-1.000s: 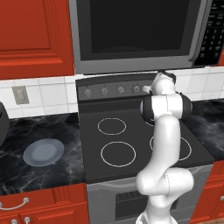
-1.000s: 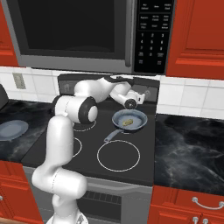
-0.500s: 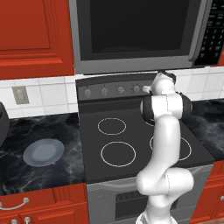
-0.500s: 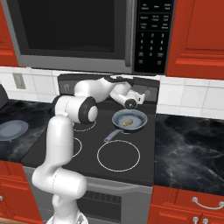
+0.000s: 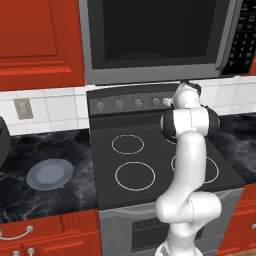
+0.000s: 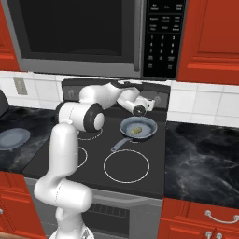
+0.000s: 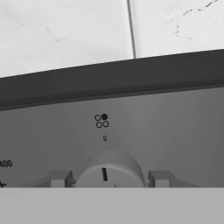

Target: Pick up the butter stick and place it in the pan. Then turn on the burner for the pan.

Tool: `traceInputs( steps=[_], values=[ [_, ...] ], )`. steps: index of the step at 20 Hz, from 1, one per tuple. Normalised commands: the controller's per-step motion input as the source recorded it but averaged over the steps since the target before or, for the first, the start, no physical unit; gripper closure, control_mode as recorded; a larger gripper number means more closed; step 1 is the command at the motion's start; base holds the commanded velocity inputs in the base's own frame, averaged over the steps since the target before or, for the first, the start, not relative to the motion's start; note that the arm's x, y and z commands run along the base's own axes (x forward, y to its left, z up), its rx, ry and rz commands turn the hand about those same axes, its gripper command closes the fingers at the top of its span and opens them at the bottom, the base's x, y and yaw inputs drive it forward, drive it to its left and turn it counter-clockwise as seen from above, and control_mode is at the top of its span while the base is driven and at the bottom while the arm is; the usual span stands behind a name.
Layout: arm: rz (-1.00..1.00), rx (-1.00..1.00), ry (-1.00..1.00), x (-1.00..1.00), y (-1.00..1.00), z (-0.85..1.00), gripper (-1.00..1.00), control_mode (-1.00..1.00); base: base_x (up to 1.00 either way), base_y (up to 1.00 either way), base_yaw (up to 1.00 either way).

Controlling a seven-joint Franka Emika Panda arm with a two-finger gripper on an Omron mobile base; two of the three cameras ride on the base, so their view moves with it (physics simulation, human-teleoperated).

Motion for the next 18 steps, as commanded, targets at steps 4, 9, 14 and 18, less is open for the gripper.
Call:
traceInputs(
  steps=[4, 9, 14, 18],
  values=[
    [0.0, 0.0, 0.0, 0.01, 0.0, 0.01, 1.0, -1.0, 0.0, 0.0, 0.0],
    [0.0, 0.0, 0.02, 0.06, 0.0, 0.16, 1.0, -1.0, 0.0, 0.0, 0.0],
    [0.0, -0.08, 0.0, 0.07, 0.0, 0.08, 1.0, -1.0, 0.0, 0.0, 0.0],
    [0.0, -0.18, 0.02, 0.06, 0.0, 0.0, 1.0, -1.0, 0.0, 0.0, 0.0]
  ],
)
